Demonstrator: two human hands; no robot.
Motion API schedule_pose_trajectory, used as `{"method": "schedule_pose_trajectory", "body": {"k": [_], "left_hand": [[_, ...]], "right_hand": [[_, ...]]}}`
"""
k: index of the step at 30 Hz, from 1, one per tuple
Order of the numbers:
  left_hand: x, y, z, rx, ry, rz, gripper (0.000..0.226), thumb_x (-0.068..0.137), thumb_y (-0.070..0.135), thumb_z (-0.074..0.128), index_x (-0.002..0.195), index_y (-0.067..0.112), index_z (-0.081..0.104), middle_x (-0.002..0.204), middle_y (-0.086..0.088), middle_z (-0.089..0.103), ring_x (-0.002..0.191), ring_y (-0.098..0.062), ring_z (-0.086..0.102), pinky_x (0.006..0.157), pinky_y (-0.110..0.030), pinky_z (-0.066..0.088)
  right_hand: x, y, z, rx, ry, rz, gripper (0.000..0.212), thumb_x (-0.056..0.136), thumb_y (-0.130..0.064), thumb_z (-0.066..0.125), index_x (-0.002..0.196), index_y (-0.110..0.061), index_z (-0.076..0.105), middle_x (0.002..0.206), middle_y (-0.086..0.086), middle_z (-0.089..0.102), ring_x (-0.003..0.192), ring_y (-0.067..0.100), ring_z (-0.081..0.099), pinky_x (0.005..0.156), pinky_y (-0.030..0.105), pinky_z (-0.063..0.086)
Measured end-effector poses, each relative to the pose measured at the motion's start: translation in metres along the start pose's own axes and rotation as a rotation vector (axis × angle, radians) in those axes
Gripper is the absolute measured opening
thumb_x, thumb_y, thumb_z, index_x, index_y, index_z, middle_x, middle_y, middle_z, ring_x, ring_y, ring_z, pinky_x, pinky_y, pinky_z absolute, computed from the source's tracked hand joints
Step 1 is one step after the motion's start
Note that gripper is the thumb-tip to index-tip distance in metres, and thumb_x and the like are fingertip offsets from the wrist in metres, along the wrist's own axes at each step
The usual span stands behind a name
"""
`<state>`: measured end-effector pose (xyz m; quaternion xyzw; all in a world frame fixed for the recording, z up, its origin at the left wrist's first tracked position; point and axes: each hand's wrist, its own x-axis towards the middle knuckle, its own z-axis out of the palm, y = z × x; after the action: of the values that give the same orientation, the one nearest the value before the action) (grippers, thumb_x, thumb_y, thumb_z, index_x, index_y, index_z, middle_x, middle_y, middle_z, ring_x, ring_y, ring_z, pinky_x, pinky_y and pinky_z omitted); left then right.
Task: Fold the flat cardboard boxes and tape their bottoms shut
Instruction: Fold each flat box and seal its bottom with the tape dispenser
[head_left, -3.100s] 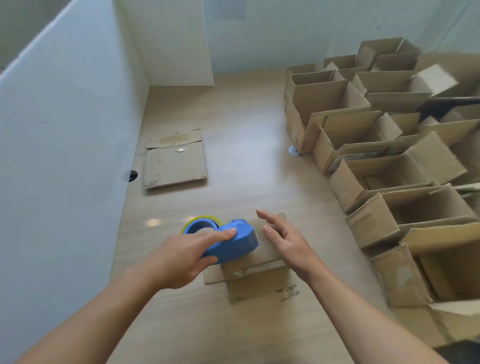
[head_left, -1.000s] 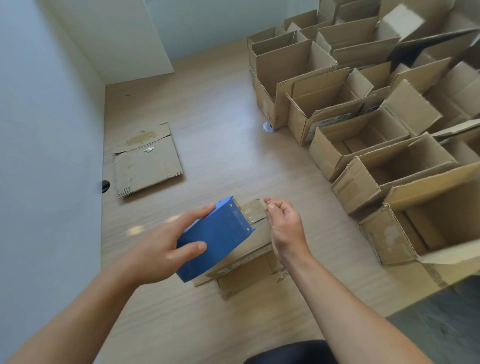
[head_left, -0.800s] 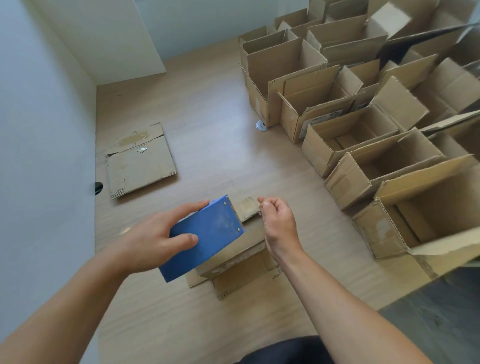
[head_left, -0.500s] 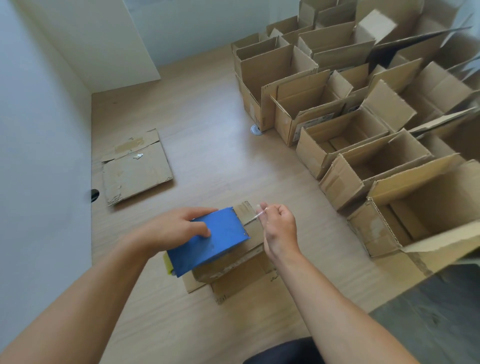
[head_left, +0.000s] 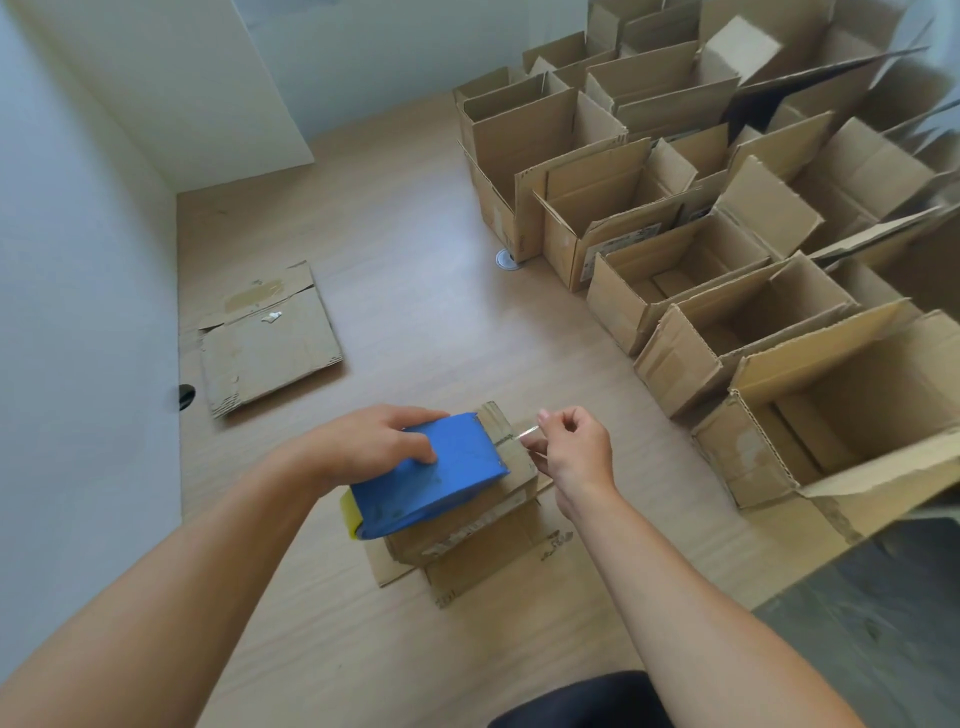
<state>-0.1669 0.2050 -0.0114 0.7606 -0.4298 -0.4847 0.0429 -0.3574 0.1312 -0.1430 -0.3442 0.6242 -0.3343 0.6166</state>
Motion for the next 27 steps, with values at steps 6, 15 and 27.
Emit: {"method": "schedule_pose_trajectory", "body": {"k": [6, 15, 27], "left_hand": [[0.001, 0.002, 0.002, -0.034, 0.012, 0.006, 0.041, 0.092, 0.026, 0.059, 0.127, 0.047, 0.057, 0.121, 0.013, 0.06, 0.102, -0.009, 0.06, 0.085, -0.025, 0.049], [0.006, 0.005, 0.006, 0.011, 0.038, -0.006, 0.044, 0.092, 0.03, 0.058, 0.134, 0.044, 0.054, 0.129, 0.008, 0.057, 0.109, -0.016, 0.058, 0.099, -0.037, 0.048], [0.004, 0.004, 0.007, 0.08, 0.043, 0.028, 0.046, 0.092, 0.031, 0.056, 0.136, 0.044, 0.052, 0.131, 0.008, 0.055, 0.111, -0.016, 0.055, 0.099, -0.035, 0.046]], "right_hand": [[0.001, -0.005, 0.004, 0.023, 0.102, 0.014, 0.027, 0.101, -0.017, 0.056, 0.077, -0.012, 0.043, 0.067, 0.001, 0.058, 0.072, 0.022, 0.075, 0.063, 0.034, 0.061], [0.015, 0.012, 0.006, -0.439, 0.006, -0.006, 0.034, 0.094, -0.031, 0.063, 0.071, -0.014, 0.045, 0.07, 0.005, 0.055, 0.067, 0.022, 0.054, 0.066, 0.038, 0.047], [0.006, -0.029, -0.031, -0.94, -0.802, -0.609, 0.082, 0.077, -0.022, 0.055, 0.154, -0.032, 0.028, 0.157, -0.013, 0.024, 0.148, 0.011, 0.016, 0.121, 0.035, 0.021]]}}
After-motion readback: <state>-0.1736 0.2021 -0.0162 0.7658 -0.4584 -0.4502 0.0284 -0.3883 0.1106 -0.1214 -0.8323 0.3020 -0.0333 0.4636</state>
